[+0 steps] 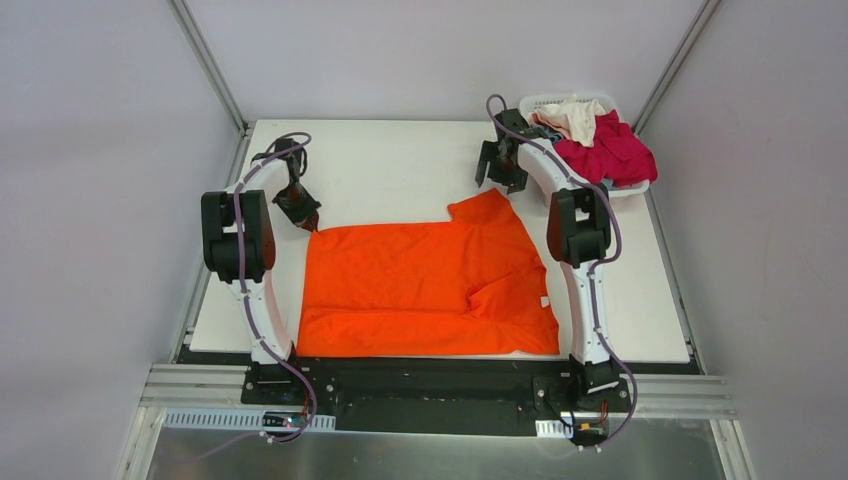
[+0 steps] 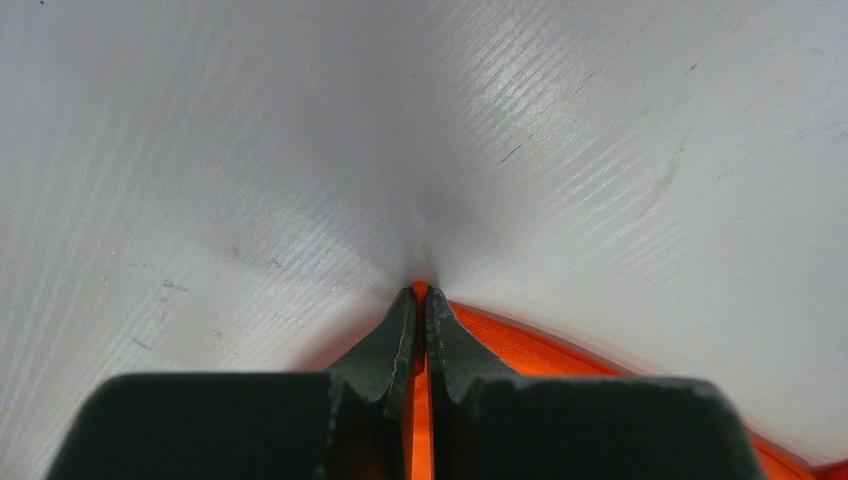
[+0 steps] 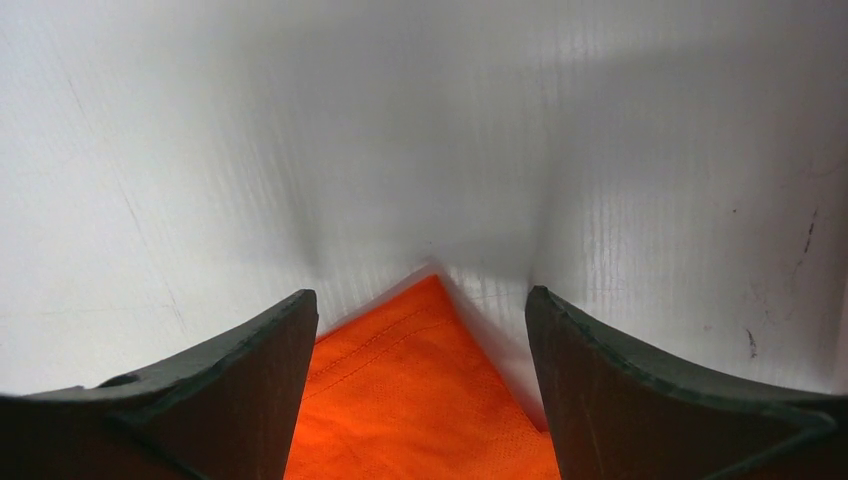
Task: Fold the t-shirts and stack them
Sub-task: Grab the side of the flattened tshirt furthest away from the robot with both arms
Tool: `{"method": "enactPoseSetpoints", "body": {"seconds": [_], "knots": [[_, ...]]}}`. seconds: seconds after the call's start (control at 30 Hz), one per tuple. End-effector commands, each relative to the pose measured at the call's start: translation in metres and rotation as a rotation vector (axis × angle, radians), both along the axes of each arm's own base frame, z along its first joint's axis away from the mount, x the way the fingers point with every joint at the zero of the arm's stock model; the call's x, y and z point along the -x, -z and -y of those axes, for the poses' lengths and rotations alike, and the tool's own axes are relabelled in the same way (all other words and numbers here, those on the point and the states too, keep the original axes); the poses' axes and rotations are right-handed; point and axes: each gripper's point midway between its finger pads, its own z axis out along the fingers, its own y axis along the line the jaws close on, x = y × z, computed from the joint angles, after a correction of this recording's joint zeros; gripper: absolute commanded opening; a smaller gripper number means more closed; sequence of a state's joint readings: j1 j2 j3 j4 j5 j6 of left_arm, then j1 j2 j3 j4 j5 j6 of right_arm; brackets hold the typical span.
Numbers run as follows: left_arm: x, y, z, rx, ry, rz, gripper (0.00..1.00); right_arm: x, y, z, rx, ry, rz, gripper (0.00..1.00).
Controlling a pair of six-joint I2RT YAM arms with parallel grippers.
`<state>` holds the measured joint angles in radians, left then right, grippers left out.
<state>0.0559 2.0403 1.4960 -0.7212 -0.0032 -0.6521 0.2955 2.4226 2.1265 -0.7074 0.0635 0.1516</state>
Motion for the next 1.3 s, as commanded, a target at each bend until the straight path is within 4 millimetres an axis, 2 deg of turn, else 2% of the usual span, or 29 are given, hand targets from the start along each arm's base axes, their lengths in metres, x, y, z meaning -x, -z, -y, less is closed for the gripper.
{"method": "enactPoseSetpoints", "body": {"seconds": [0.0,0.13,0.4,0.67,0.87,0.97,1.07,1.2,1.27], "knots": [[0.007,0.0,0.0,-0.002,0.021,-0.005,0.0,0.025,0.012,-0.001,-0.03,0.006,-0.108,0.78],[0.005,-0.003,0.007,0.035,0.031,0.017,0.0,0.039,0.012,-0.009,-0.059,-0.013,-0.134,0.73],[0.004,-0.002,0.01,0.051,0.033,0.025,0.0,0.049,0.003,-0.019,-0.067,-0.049,-0.123,0.63],[0.002,-0.005,0.011,0.056,0.039,0.038,0.0,0.044,0.007,-0.025,-0.039,-0.058,-0.117,0.48],[0.001,-0.006,0.011,0.056,0.044,0.045,0.0,0.032,0.005,-0.008,0.057,-0.019,-0.069,0.42],[0.001,-0.007,0.01,0.054,0.046,0.047,0.0,0.029,0.005,-0.006,0.076,-0.043,-0.056,0.35],[0.0,-0.01,0.011,0.055,0.053,0.057,0.0,0.026,0.003,-0.011,0.063,-0.105,-0.041,0.2],[-0.001,-0.017,0.012,0.06,0.062,0.076,0.0,0.03,-0.013,-0.023,0.004,-0.205,-0.017,0.03],[0.001,-0.021,0.013,0.062,0.064,0.085,0.0,0.036,-0.024,-0.03,-0.039,-0.26,0.005,0.0]]}}
